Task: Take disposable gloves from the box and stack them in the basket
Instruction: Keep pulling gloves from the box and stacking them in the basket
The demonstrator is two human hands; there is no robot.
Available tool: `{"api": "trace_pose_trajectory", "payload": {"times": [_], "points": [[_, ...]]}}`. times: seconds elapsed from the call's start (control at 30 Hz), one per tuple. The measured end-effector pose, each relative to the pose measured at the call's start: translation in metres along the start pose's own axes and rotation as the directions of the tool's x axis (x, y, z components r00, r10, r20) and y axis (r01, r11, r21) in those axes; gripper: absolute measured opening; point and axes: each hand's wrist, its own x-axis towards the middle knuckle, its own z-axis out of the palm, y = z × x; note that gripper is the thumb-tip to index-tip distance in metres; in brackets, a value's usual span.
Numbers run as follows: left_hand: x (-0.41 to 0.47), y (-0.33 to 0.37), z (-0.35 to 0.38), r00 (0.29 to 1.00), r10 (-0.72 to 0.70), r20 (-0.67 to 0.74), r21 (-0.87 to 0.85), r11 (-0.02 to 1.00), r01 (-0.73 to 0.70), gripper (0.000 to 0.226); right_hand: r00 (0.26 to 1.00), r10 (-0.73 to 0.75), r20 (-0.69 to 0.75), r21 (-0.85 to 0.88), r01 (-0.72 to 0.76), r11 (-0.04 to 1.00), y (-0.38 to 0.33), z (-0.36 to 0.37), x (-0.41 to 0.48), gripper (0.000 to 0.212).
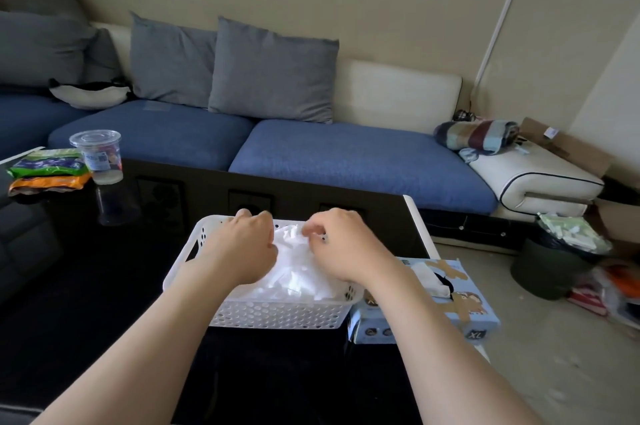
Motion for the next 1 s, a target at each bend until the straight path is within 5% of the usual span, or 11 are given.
{"api": "trace_pose_trajectory", "payload": {"times": [0.1,0.27,0.47,0.73,0.9,1.0], "points": [[0.0,0.019,0.004,0.991,0.09,-0.104,-0.148,0.983,-0.104,0.006,0.982,0.167,-0.083,-0.139,-0.178,0.974,0.015,-0.014,-0.013,0.025],[-0.001,0.055,0.016,0.94,0.334,-0.067,-0.211,0.916,-0.34,0.01,0.943,0.334,0.009,-0.388,-0.304,0.87,0.042,-0.031,-0.034,0.036],[0.001,0.086,0.032,0.885,0.459,-0.073,-0.2,0.863,-0.464,0.019,0.937,0.349,0.008,-0.374,-0.321,0.87,0.072,-0.043,-0.047,0.028],[0.005,0.113,0.047,0.883,0.469,-0.016,-0.114,0.877,-0.467,0.035,0.969,0.241,-0.058,-0.223,-0.248,0.943,0.104,-0.047,-0.045,0.003],[0.008,0.117,0.052,0.895,0.434,0.101,0.036,0.898,-0.439,0.059,0.991,0.089,-0.095,-0.159,-0.104,0.982,0.123,-0.041,-0.042,0.043],[0.009,0.119,0.053,0.899,0.426,0.102,0.043,0.901,-0.432,0.056,0.99,0.047,-0.133,-0.191,-0.073,0.979,0.138,-0.035,-0.037,0.041]]}}
